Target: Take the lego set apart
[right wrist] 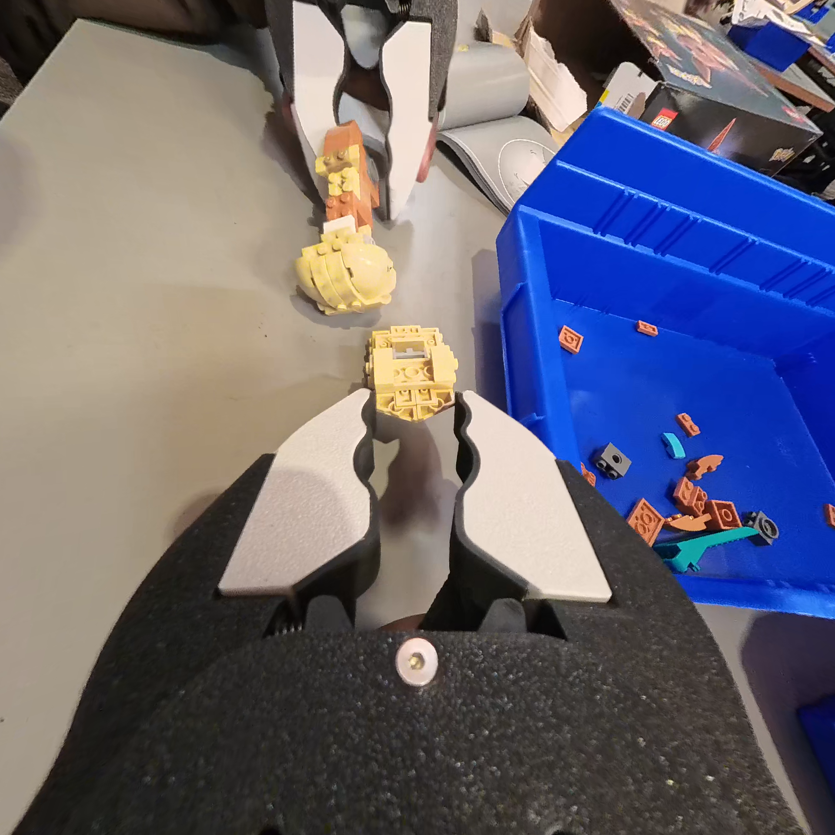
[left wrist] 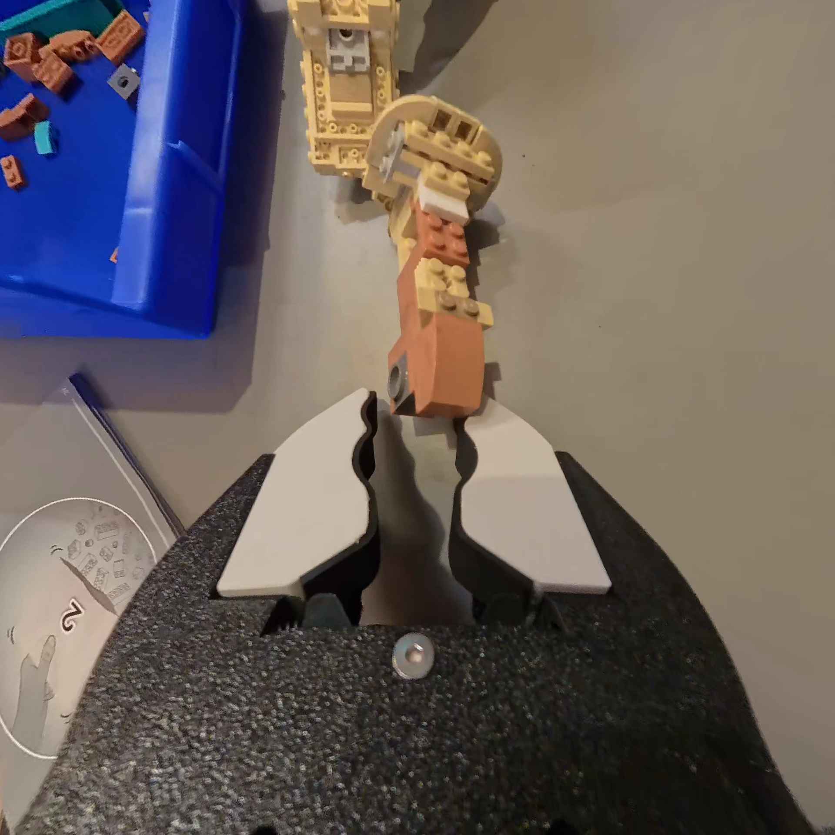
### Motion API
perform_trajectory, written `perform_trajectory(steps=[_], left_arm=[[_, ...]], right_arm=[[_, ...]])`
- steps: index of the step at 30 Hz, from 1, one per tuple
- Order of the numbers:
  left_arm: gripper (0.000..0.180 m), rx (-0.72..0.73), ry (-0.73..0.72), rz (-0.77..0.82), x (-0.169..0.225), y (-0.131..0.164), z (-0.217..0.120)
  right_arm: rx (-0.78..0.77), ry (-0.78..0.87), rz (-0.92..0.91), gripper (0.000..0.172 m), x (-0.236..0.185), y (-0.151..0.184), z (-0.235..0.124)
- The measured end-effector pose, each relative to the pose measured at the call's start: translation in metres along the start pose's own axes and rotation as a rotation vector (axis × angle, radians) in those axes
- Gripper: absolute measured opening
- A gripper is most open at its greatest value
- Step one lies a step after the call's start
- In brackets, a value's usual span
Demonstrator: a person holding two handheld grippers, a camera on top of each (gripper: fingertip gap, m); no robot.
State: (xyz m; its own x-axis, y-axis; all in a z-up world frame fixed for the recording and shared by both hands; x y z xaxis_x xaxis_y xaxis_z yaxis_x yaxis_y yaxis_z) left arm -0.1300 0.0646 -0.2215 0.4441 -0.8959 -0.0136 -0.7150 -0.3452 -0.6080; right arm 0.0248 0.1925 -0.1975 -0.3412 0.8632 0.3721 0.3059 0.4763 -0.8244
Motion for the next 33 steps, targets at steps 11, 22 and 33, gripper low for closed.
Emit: perform_trajectory(steps=[11,22,33], left_arm=[[0.043,-0.084,0.078,0.024,0.020,0.008,-0.010],[0.043,0.204,-0.056,0.044,0.000,-0.024,-0.034],[0.041,0.317,-0.072,-0.004,-0.024,-0.082,-0.007]], right_arm=[[0.019,0.038,-0.008,0.033,0.002,-0.003,0.002],[0.065,0.044,-0.027,0.033,-0.006,-0.010,0.005],[0.086,0.089,-0.092,0.032,-0.008,-0.014,0.009]])
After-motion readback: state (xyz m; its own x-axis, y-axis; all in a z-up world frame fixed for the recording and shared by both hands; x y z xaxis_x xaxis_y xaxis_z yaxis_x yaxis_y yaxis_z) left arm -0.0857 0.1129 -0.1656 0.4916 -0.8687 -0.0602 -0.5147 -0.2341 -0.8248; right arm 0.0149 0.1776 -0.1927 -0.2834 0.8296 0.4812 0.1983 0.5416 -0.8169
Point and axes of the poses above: each gripper's, where its closed fingertips meet, z out along the fingers, y out of its underside, x = y × z across the jaws, the point moved 4 cm from there along -z, back along the fingers, and after that the axes turned 11 degrees about y, right-handed, at the moved point
